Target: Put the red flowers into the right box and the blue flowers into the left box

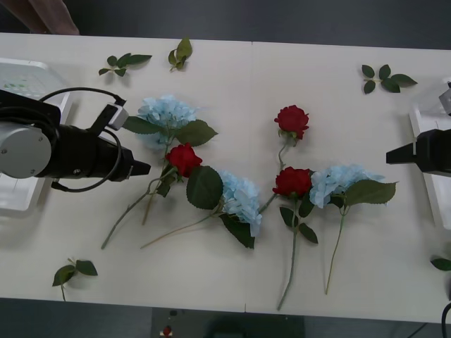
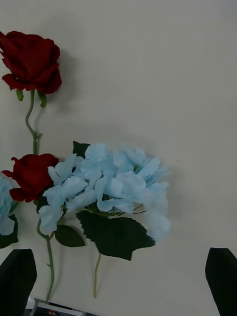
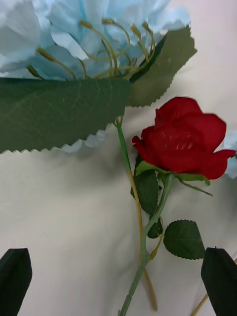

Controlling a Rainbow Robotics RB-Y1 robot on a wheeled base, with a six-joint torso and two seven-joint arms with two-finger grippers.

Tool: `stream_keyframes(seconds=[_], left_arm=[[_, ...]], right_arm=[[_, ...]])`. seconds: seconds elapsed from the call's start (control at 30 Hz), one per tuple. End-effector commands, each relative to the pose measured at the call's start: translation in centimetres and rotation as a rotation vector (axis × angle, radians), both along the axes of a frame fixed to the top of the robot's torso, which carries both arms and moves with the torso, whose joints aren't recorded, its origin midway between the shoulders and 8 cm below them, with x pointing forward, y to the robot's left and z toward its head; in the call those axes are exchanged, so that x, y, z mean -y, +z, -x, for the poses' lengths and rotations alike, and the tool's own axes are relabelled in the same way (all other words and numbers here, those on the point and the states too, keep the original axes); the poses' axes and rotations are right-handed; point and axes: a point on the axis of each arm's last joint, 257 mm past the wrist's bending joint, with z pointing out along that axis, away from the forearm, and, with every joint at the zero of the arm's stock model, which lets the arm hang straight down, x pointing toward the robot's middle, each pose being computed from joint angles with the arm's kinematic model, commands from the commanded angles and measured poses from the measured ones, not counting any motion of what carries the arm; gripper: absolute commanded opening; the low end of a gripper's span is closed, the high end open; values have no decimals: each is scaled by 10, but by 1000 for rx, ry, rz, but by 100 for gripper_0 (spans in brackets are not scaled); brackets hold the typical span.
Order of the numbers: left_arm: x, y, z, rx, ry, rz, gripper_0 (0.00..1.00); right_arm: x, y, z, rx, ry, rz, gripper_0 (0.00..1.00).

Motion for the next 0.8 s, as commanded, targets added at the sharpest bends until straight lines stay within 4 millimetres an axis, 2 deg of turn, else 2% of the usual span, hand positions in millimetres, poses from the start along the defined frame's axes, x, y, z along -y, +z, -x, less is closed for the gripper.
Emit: stream_keyframes(seconds=[0.03,0.27,0.47,0.8], left_arm=[[16,6,-6,61,-47,-35,100],[29,-7,-6,72,-74,-90,100],[41,-16,-1,62,-101,-110,100],[58,-36,2,29,-123,-135,100]], right_arm=[[-31,-4,10,-6,34,11,100],[-57,-37,23,-77,73,41,100],[-61,-63,34,-120,71,104,100],[-71,-102,59,-171,51,86,100]])
